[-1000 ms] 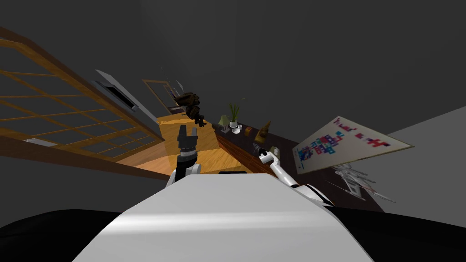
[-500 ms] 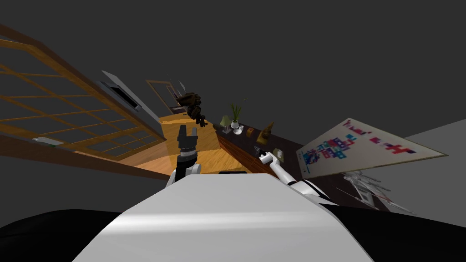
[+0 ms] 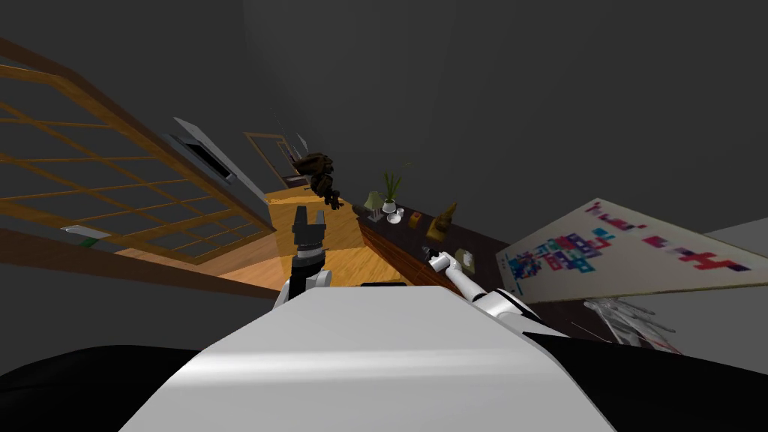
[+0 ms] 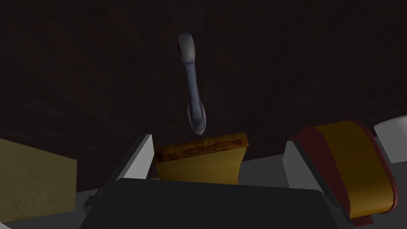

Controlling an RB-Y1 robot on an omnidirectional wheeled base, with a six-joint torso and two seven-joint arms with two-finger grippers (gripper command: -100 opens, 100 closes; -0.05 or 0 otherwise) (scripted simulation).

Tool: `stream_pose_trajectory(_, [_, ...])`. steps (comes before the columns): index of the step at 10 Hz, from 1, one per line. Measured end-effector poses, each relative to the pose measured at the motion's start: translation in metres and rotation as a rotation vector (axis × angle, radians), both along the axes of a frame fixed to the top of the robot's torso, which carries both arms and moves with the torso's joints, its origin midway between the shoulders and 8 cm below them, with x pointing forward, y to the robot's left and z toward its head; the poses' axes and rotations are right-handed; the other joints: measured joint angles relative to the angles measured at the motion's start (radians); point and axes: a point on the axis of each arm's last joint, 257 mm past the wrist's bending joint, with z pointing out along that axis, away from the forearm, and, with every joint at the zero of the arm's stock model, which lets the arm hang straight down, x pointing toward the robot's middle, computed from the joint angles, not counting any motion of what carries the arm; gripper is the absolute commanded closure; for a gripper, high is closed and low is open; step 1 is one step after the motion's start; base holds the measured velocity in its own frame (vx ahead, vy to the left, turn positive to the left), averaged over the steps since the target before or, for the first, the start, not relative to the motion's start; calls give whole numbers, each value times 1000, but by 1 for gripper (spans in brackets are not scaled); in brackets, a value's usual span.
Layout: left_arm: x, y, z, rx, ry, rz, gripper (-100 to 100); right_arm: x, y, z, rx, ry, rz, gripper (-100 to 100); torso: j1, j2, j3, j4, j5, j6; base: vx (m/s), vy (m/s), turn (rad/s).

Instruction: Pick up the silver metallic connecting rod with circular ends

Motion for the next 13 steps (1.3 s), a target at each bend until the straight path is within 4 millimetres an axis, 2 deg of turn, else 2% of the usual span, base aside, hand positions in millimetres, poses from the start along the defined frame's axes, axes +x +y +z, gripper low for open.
stream_pose_trajectory(2, [0, 0, 0, 0, 0, 0, 0, -20, -12, -14, -32, 66, -12, -100, -1, -1, -1, 0, 0, 0, 67, 30, 11])
stream_pose_trajectory(5, [0, 0, 0, 0, 0, 0, 0, -27, -21, -22, -49, 103, -21, -100, -1, 3, 2, 1, 0, 0, 27, 18, 5])
stream_pose_trajectory(9, [0, 0, 0, 0, 0, 0, 0, -51, -37, -37, -87, 184, -36, -100, -1, 0, 0, 0, 0, 0, 59, 24, 1])
stream_pose_trajectory(10, [0, 0, 0, 0, 0, 0, 0, -52, -38, -37, -89, 187, -36, 0, -1, 2, 1, 0, 0, 0, 5, 2, 0])
stream_pose_trajectory(11, [0, 0, 0, 0, 0, 0, 0, -52, -38, -37, -89, 187, -36, -100, -2, 4, 2, 1, 0, 0, 38, 2, 34])
stream_pose_trajectory(13, [0, 0, 0, 0, 0, 0, 0, -62, -42, -44, -90, 187, -43, -100, -3, 1, 1, 0, -1, 0, 64, -17, 27])
